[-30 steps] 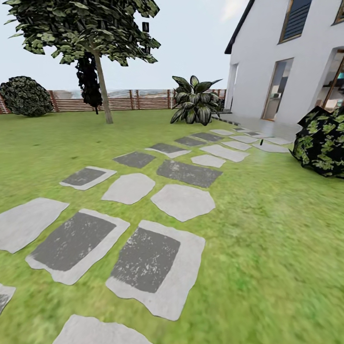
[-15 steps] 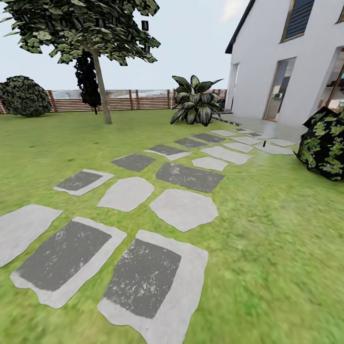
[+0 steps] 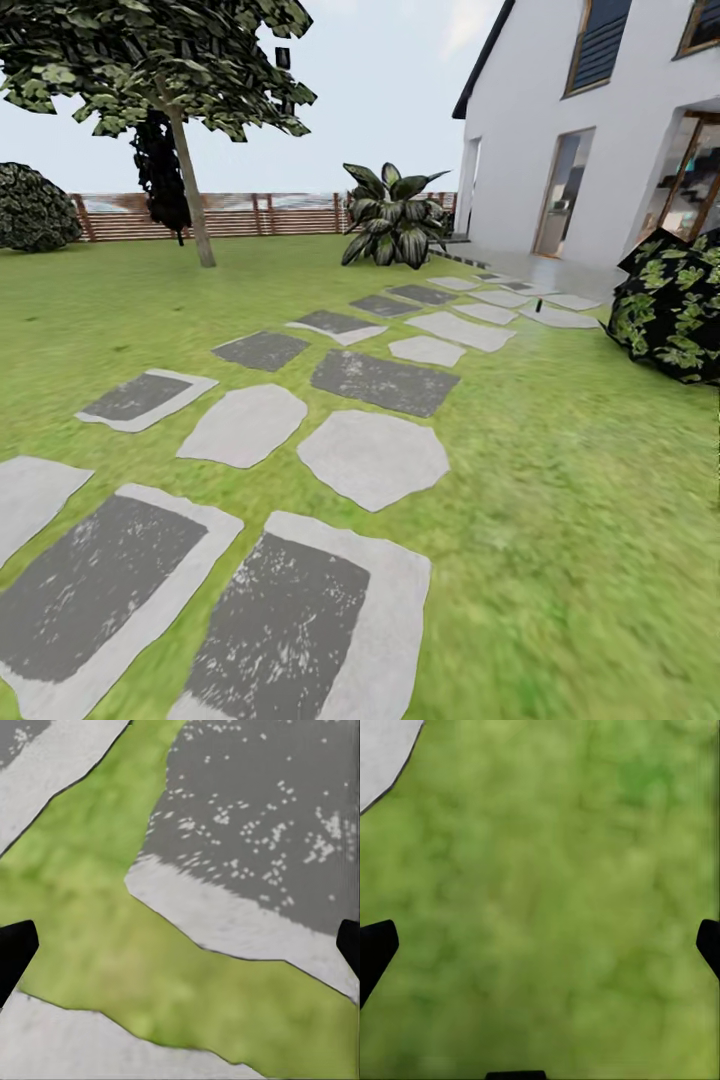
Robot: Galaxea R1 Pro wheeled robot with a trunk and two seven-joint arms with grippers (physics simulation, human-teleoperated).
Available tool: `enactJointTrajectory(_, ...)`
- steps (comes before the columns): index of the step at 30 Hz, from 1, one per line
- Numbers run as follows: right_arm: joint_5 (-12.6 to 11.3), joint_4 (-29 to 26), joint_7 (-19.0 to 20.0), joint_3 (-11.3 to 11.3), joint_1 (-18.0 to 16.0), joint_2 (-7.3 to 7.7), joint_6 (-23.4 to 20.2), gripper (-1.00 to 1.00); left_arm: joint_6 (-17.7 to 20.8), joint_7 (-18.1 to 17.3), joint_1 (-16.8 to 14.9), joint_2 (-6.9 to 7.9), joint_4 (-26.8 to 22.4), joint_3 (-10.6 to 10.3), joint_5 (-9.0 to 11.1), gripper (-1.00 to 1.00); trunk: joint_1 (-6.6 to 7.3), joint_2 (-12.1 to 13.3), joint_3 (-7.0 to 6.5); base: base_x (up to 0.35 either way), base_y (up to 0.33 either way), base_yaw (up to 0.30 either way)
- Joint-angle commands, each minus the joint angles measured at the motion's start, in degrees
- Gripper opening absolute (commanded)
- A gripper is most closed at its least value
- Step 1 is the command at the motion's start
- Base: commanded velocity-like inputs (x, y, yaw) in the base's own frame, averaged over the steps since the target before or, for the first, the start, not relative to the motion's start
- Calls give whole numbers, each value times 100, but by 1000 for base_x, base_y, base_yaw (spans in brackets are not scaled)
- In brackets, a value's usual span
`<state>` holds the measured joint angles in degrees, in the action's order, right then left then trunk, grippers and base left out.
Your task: In the garden, pick up the pesticide atomizer on the floor and spray pesticide onto both trees until each tree trunk is fully covered.
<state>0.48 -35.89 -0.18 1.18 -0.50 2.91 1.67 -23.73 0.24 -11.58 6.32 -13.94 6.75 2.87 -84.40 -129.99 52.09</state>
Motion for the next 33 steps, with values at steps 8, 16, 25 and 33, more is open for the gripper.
enactJointTrajectory(8, 5, 3, -4, 18, -3, 4, 17, 100, -25, 2, -3, 1, 3, -8, 29, 100, -2, -2, 3, 339, 0, -20)
enactJointTrajectory(16, 5, 4, -6, 31, -3, 25, 26, 100, -27, 2, -3, 1, 5, -8, 29, 100, -2, -2, 3, 339, 0, 0)
enactJointTrajectory(25, 5, 4, 0, 31, -3, 25, 18, 100, -27, 2, -3, 1, 2, -8, 29, 100, -2, -2, 3, 339, 0, 0)
enactJointTrajectory(33, 5, 0, -5, 31, -3, 25, 17, 100, -27, 2, -2, 1, 3, -8, 29, 100, -2, -2, 3, 339, 0, 0)
